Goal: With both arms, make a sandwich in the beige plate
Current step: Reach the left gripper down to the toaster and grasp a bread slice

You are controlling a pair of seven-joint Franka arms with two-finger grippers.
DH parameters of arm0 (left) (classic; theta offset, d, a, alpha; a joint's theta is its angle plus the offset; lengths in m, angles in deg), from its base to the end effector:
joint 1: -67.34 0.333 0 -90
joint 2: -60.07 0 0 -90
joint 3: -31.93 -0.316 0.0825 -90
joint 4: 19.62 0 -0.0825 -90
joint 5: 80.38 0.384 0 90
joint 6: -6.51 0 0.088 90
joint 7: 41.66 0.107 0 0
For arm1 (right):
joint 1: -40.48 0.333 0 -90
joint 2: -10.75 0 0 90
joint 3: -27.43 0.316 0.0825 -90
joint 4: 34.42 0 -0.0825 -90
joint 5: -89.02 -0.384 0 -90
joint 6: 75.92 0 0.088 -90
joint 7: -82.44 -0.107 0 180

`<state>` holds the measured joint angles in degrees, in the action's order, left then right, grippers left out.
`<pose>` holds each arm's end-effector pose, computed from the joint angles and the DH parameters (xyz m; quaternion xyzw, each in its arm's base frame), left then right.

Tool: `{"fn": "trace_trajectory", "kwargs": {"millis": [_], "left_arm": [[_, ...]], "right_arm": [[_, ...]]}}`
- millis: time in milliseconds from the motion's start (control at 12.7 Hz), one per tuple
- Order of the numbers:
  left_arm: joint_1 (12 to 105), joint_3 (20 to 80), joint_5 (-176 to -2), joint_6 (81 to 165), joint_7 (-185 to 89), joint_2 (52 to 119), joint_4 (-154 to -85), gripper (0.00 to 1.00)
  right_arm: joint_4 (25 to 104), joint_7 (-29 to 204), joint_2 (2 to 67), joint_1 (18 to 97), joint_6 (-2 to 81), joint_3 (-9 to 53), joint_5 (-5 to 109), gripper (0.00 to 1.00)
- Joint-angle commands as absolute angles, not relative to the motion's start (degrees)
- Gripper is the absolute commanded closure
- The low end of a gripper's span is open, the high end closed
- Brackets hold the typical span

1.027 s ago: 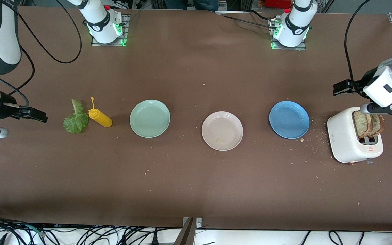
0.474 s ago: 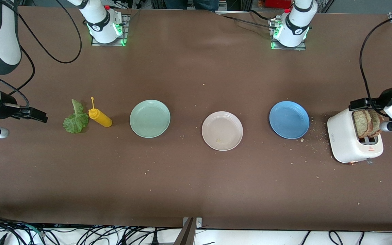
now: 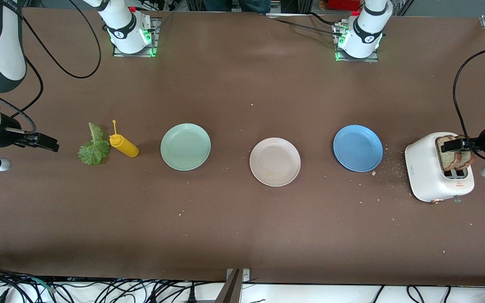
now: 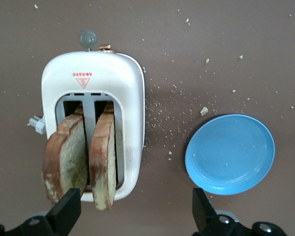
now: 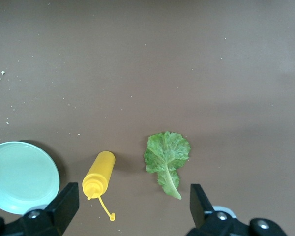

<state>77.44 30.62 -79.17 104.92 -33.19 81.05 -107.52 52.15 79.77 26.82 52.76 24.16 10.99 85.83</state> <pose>0.6345 0.1282 0.4312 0.9955 0.0227 -0.0923 0.0016 0.6407 -0.0211 0.5057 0.9980 -0.0602 -0.0167 0.0118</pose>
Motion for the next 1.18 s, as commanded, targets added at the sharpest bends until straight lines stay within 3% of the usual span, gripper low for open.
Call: {"fn": "trace_trajectory", "kwargs": {"millis": [0,790,948,1027,1106], "left_arm": [[78.5,31.0,-79.8,108.1,-31.9,81.6,-109.4,0.0],[79.6,31.0,-79.8,111.0,-31.9,83.3,-112.0,0.0],[79.7,31.0,-79.2,110.9,-32.0,83.3,-112.0,0.1],[79.8,31.1,-78.4,110.9,-32.0,83.3,-112.1,0.21],[79.9,31.0,-78.0,110.9,-32.0,83.3,-112.3,0.43]], "right_arm": [[51.3,79.3,27.1,52.4,23.3,11.1,84.7,0.0],[51.4,79.3,27.1,52.4,23.3,11.1,84.7,0.0],[51.4,79.3,27.1,52.4,23.3,11.1,84.7,0.0],[51.4,79.3,27.1,52.4,23.3,11.1,84.7,0.0],[51.4,79.3,27.1,52.4,23.3,11.1,84.6,0.0]]}}
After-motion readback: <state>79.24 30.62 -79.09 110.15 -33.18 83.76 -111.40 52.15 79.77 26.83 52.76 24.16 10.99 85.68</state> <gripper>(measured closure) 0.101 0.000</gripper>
